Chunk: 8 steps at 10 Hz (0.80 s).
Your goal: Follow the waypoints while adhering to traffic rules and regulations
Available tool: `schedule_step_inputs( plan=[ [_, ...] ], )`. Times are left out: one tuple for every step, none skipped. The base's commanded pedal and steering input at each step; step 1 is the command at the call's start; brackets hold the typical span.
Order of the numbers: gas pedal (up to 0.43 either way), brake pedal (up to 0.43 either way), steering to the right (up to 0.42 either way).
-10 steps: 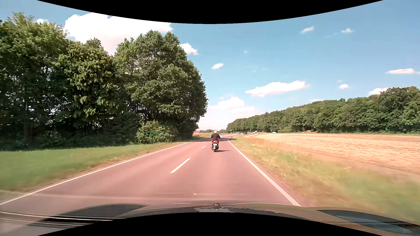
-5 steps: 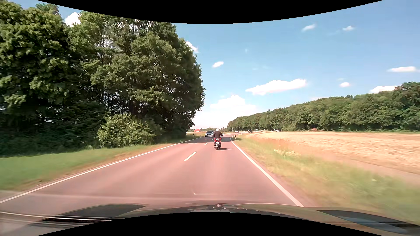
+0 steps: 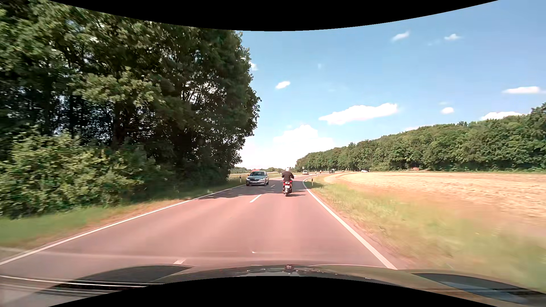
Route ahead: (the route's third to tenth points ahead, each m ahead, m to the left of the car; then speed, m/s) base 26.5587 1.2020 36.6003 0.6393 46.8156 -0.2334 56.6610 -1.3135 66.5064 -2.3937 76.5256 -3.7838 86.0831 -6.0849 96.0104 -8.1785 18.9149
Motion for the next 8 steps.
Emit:
schedule_step_inputs(
  plan=[
    [0.177,0.012,0.004],
    [0.177,0.012,0.005],
    [0.177,0.012,0.006],
    [0.177,0.012,0.009],
    [0.189,0.012,0.01],
    [0.189,0.012,0.01],
    [0.209,0.012,0.011],
    [0.228,0.012,0.011]
  ],
)
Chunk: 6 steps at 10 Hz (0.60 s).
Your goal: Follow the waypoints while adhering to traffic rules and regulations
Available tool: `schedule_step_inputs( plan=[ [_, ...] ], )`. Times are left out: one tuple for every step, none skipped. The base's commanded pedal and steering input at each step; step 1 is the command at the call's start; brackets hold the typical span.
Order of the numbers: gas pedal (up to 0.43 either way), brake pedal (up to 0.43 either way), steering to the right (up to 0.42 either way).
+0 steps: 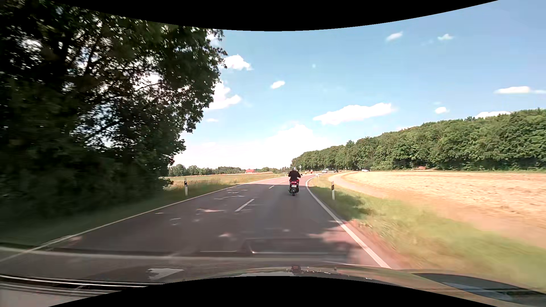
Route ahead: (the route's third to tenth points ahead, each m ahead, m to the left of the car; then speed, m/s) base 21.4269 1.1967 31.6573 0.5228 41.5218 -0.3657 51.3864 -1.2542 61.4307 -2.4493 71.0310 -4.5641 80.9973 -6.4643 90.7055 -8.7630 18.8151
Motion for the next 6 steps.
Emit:
schedule_step_inputs(
  plan=[
    [0.228,0.012,0.011],
    [0.228,0.012,0.011],
    [0.24,0.012,0.011],
    [0.24,0.012,0.011],
    [0.24,0.012,0.012],
    [0.24,0.012,0.013]
  ],
)
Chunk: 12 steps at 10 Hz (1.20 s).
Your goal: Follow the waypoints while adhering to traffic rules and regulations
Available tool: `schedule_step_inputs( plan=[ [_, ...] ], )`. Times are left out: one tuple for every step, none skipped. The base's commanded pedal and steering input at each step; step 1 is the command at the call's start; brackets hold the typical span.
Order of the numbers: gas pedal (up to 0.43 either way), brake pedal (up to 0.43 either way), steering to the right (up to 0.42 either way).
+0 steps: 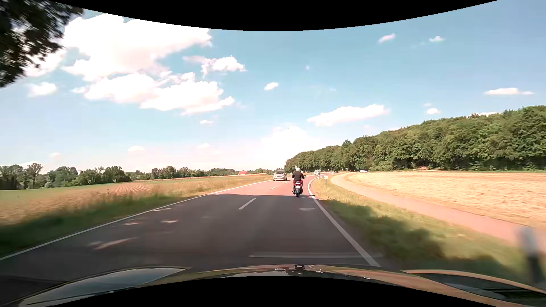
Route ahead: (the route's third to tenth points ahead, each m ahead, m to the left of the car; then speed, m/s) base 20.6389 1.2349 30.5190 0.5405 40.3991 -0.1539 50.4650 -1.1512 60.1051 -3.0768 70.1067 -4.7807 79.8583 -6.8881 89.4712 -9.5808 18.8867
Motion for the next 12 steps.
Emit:
schedule_step_inputs(
  plan=[
    [0.24,0.012,0.014],
    [0.24,0.012,0.014],
    [0.24,0.006,0.014],
    [0.24,0.012,0.015],
    [0.24,0.012,0.014],
    [0.24,0.012,0.014],
    [0.248,0.012,0.014],
    [0.248,0.012,0.014],
    [0.248,0.012,0.014],
    [0.248,0.012,0.015],
    [0.248,0.012,0.015],
    [0.248,0.012,0.015]
  ],
)
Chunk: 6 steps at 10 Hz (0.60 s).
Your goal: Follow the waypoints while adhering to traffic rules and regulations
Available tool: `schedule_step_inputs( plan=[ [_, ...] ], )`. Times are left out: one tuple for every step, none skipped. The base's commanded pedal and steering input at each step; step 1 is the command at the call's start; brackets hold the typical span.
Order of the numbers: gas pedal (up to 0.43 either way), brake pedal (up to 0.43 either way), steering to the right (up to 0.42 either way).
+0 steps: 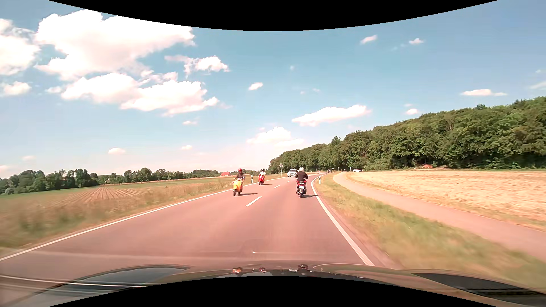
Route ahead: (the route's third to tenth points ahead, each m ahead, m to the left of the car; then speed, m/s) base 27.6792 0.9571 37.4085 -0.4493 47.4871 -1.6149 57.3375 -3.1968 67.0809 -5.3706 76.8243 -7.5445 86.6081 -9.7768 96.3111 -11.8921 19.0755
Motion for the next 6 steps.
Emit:
schedule_step_inputs(
  plan=[
    [0.248,0.012,0.015],
    [0.248,0.012,0.015],
    [0.248,0.012,0.017],
    [0.24,0.012,0.018],
    [0.24,0.012,0.018],
    [0.24,0.012,0.018]
  ],
)
